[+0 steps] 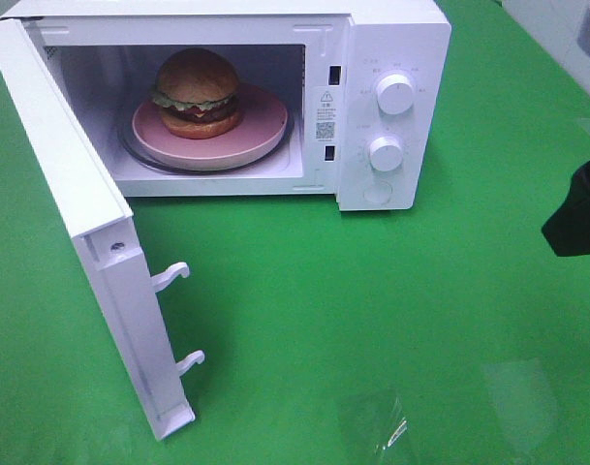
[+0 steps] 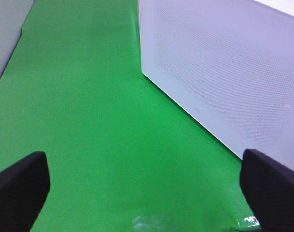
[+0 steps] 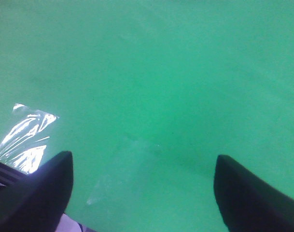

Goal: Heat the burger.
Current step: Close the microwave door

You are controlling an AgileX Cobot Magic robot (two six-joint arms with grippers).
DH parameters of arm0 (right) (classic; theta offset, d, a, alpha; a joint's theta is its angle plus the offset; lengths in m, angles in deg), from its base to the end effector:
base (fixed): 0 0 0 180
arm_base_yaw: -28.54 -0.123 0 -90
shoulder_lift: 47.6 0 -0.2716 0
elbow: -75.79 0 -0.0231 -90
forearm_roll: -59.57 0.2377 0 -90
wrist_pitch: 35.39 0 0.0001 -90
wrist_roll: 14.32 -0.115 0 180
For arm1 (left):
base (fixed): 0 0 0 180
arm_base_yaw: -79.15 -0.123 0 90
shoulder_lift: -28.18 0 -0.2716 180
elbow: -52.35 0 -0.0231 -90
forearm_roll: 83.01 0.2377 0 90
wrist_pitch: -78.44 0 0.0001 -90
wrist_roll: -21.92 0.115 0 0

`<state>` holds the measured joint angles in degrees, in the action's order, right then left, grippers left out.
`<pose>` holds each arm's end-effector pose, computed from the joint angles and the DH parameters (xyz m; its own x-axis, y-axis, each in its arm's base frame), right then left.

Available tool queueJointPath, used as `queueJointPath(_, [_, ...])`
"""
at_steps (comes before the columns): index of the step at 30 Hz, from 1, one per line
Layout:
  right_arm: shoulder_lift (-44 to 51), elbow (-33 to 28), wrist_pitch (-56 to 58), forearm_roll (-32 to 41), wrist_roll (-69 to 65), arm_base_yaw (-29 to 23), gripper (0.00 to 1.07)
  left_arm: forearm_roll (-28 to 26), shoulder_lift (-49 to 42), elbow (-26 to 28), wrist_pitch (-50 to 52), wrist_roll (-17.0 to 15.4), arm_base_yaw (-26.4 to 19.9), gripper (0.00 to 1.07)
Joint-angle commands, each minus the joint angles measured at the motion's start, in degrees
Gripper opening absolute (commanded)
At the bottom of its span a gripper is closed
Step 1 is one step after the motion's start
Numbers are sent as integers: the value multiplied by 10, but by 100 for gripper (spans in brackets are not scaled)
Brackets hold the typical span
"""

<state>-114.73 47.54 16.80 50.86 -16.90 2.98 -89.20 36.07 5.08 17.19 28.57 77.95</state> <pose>0.1818 0.0717 0.2779 -0.7398 -0.4073 -0.5355 -0.4064 0.9049 -0.1268 0.0157 -0.0105 0.2643 -0.4375 0.0545 -0.8976 0.0920 0.9956 0.0155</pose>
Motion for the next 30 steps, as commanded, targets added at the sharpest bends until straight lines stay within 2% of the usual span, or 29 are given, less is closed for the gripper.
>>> queueJointPath(1, [19,-1,16,3,-5,2,76,-3,-10,0,-1,-3,-1,100])
queueJointPath(12, [94,-5,63,4,-19,2,76,-3,-10,0,-1,-3,-1,100])
queueJointPath(20, [191,-96,69,1,-26,3,76,-3,-10,0,-1,-3,-1,100])
queueJointPath(24, [284,-148,66,-2,-45,3,76,-3,-10,0,-1,-3,-1,100])
queueJointPath(30, [342,-174,48,2,-64,3,76,-3,-10,0,-1,-3,-1,100])
